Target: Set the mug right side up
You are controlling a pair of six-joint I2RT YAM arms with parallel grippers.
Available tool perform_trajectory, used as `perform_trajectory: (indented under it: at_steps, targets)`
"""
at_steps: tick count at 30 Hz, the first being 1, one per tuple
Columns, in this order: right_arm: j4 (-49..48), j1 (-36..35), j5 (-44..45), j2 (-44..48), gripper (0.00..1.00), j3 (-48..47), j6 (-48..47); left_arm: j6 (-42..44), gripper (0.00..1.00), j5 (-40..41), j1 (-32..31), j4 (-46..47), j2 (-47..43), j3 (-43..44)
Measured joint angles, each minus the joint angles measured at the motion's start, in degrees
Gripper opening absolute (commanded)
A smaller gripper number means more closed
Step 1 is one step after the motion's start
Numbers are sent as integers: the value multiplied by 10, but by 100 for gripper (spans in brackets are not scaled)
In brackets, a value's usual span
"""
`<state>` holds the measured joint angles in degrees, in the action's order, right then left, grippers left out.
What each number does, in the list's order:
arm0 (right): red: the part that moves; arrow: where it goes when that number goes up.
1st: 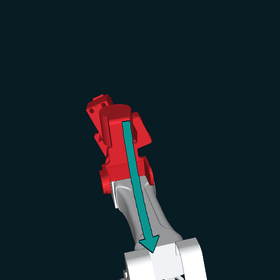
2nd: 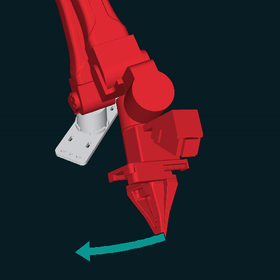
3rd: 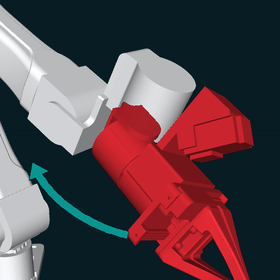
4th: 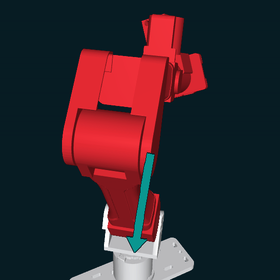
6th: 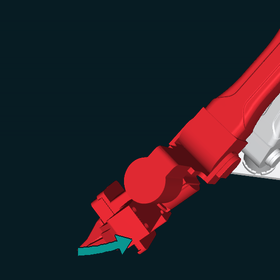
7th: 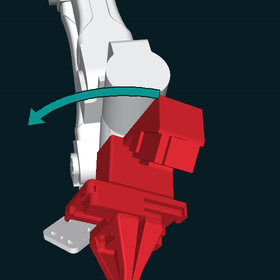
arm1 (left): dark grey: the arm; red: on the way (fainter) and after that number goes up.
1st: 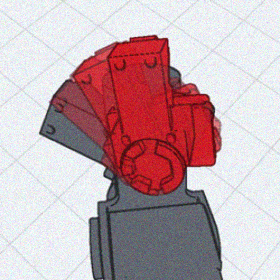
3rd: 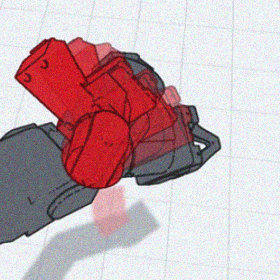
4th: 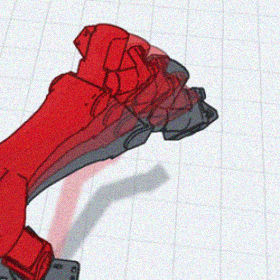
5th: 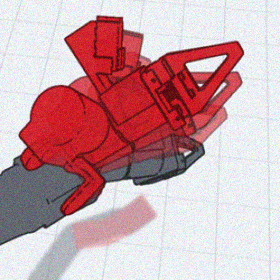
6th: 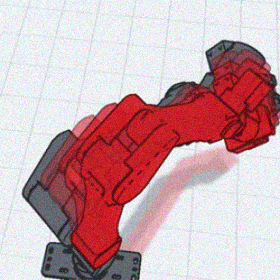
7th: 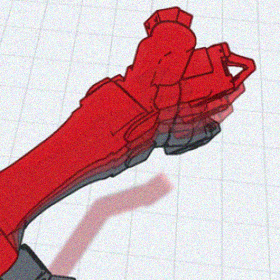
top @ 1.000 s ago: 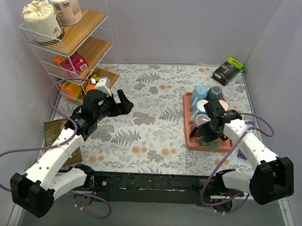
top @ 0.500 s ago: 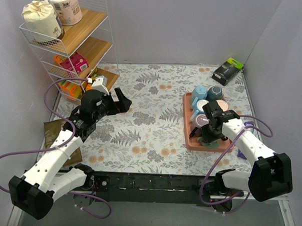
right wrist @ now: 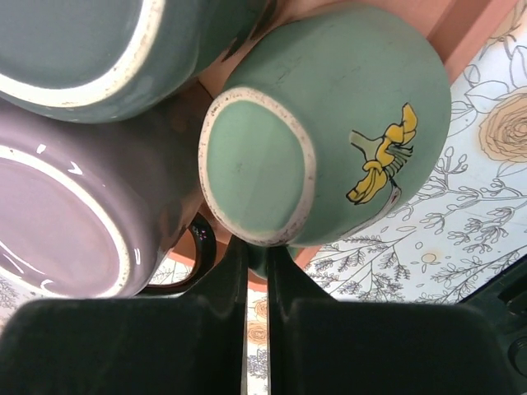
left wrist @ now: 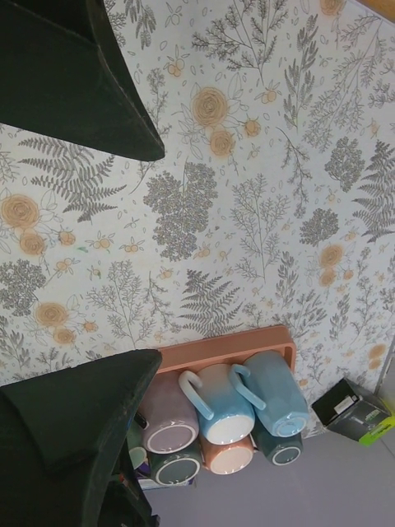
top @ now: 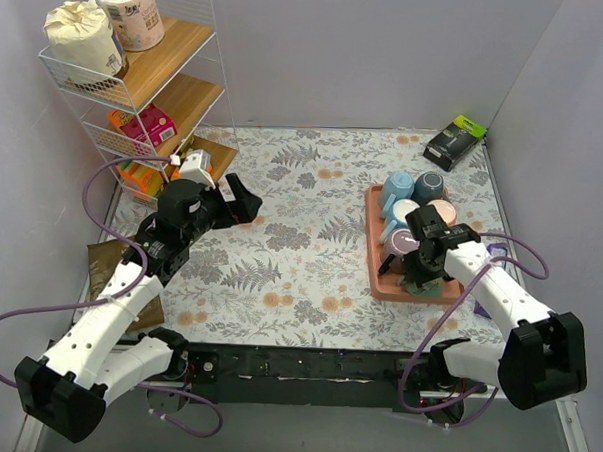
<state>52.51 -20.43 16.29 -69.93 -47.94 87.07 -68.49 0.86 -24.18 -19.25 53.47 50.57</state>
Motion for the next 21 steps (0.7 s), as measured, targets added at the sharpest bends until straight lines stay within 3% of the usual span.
perform_trajectory:
  at_steps: [11,21]
  targets:
    - [61,0,-13,99,1,-28,-12,-45,98,-15,0,-9,-7,50]
    - [14,0,-91,179,1,-101,-108,-45,98,-184,0,30,-2,57]
